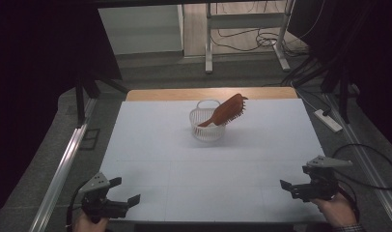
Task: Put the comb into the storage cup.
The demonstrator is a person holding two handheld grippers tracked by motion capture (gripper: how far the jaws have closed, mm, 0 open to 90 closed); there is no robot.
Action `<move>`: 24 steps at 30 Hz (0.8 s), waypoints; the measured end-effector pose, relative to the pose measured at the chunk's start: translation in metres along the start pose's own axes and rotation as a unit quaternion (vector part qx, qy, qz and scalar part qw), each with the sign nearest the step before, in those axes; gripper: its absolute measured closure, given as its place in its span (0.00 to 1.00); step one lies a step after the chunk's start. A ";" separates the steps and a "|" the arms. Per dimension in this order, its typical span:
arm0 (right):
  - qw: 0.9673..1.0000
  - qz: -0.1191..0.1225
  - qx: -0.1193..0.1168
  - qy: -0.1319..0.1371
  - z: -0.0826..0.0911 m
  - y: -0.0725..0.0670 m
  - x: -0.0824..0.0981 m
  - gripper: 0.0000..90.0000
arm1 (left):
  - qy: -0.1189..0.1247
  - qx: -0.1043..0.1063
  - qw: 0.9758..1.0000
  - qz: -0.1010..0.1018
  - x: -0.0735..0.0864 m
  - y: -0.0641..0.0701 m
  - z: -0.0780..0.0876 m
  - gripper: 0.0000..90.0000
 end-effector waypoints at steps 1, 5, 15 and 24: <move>1.000 -0.001 0.002 -0.001 0.001 0.000 0.001 0.00 | 0.000 0.000 1.000 0.000 0.000 0.000 0.000 0.01; 1.000 -0.002 0.009 -0.001 0.004 0.002 0.004 0.00 | 0.000 0.000 1.000 0.000 0.000 0.000 0.000 0.01; 0.999 0.003 0.027 -0.017 0.008 0.000 0.012 0.00 | 0.007 -0.002 1.000 0.007 0.001 -0.001 0.002 0.00; 0.999 0.003 0.041 -0.028 0.010 0.000 0.014 0.00 | 0.006 -0.002 1.000 0.006 0.000 -0.001 0.001 0.00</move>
Point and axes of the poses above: each handheld gripper's, and its own axes: z roughly backward along the jaws, x roughly out of its underside, y roughly to its right, the point moved 1 cm from there along -z, roughly forward along the jaws, and after that the axes turned 10 degrees about x, right-handed, at the moved point
